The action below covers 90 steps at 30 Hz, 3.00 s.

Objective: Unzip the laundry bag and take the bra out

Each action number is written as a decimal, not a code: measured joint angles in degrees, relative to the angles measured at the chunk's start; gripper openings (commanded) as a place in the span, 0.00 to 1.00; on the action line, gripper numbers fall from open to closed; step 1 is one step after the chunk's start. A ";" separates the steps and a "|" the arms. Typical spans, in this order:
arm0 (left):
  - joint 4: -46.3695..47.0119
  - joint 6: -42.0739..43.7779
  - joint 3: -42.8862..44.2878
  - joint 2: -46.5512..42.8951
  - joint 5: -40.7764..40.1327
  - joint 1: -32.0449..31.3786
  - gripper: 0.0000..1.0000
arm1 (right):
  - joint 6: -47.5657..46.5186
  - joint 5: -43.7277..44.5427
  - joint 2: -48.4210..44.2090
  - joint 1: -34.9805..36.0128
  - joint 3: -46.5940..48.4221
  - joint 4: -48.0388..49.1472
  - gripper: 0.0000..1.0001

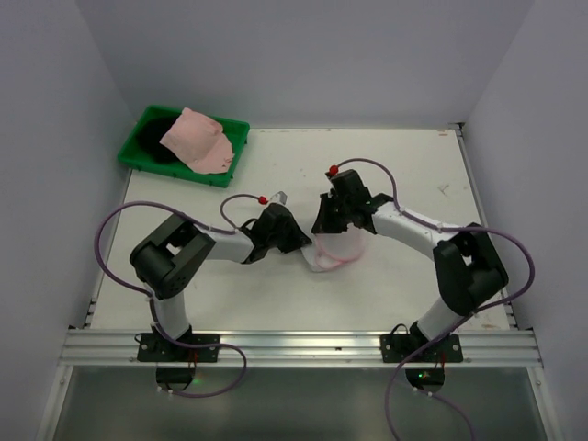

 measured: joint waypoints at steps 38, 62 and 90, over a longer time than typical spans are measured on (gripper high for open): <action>-17.73 6.58 -14.05 -36.13 -10.10 8.22 1.00 | 2.97 -2.93 3.50 0.26 -4.09 8.85 0.79; -42.05 26.32 8.07 -44.92 -6.91 38.60 1.00 | -8.85 20.39 -27.65 -20.68 12.74 -15.43 0.99; -64.76 40.96 28.85 -74.16 -22.21 35.89 1.00 | -19.50 29.64 -80.98 -21.27 5.77 -21.16 0.99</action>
